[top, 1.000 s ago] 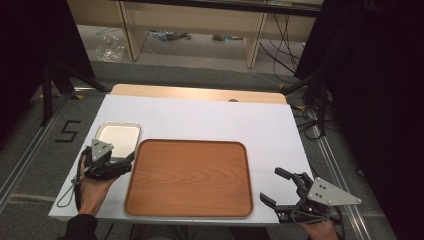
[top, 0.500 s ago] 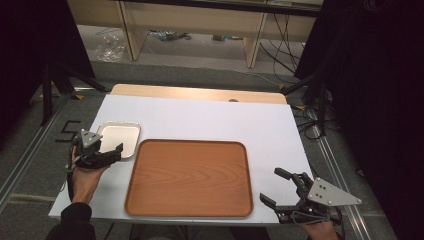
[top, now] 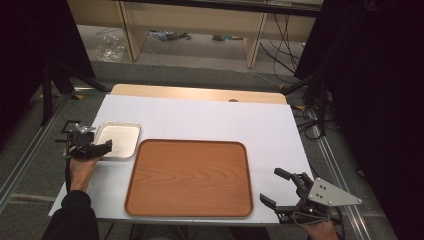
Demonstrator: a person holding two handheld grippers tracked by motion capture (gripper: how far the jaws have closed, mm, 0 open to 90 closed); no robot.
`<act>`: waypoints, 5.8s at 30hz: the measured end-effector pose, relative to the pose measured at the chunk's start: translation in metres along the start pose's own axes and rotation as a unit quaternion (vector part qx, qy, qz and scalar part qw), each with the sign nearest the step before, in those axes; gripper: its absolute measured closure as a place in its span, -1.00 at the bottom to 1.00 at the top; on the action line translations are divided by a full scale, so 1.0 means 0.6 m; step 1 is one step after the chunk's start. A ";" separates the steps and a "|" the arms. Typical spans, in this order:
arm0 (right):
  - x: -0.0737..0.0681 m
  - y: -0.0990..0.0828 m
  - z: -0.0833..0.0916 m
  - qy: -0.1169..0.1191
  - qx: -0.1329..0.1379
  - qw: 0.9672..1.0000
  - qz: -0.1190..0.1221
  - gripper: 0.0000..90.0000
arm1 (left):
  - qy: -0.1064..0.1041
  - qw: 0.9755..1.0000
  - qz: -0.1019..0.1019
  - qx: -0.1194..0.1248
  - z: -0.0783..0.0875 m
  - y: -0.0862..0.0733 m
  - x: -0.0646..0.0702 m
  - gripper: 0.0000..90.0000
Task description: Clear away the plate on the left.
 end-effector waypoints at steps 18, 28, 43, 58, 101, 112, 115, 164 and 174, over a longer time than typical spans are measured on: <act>-0.003 -0.003 -0.003 0.000 -0.003 1.000 0.000 -0.62 | -0.007 0.999 0.036 -0.021 -0.017 -0.006 -0.052 0.09; -0.004 -0.005 -0.004 0.001 -0.010 1.000 0.001 -0.62 | -0.020 0.998 0.054 -0.015 -0.031 -0.006 -0.065 0.37; -0.003 -0.008 -0.007 0.001 -0.012 1.000 -0.004 -0.62 | -0.038 0.996 0.082 -0.025 -0.039 -0.014 -0.071 0.87; -0.004 -0.004 -0.008 0.004 -0.004 1.000 -0.002 -0.61 | -0.068 0.990 0.125 0.022 -0.016 0.007 -0.065 0.97; -0.003 -0.004 -0.005 -0.001 -0.008 1.000 0.000 -0.61 | -0.200 0.976 0.058 0.063 0.079 0.060 0.073 0.96; -0.003 -0.003 -0.005 0.001 -0.007 1.000 0.001 -0.61 | -0.239 0.970 0.025 0.038 0.078 0.038 0.146 0.96; -0.004 -0.005 -0.003 0.004 -0.014 1.000 0.004 -0.61 | -0.252 0.967 0.021 0.035 0.082 0.033 0.168 0.97; -0.008 -0.005 -0.006 0.011 -0.010 1.000 0.005 -0.61 | -0.289 0.956 -0.032 -0.044 0.062 -0.074 0.356 0.96; -0.009 -0.005 -0.005 0.010 -0.012 1.000 0.006 -0.61 | -0.278 0.955 -0.066 -0.077 0.046 -0.098 0.379 0.95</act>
Point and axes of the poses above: each handheld gripper's, and its own axes: z roughly backward along the jaws, y roughly out of its top, x roughly to its right, the point moved 8 cm from there along -z, roughly forward along the jaws, and after that the axes turned 9 degrees about -y, right-handed, at the moved point
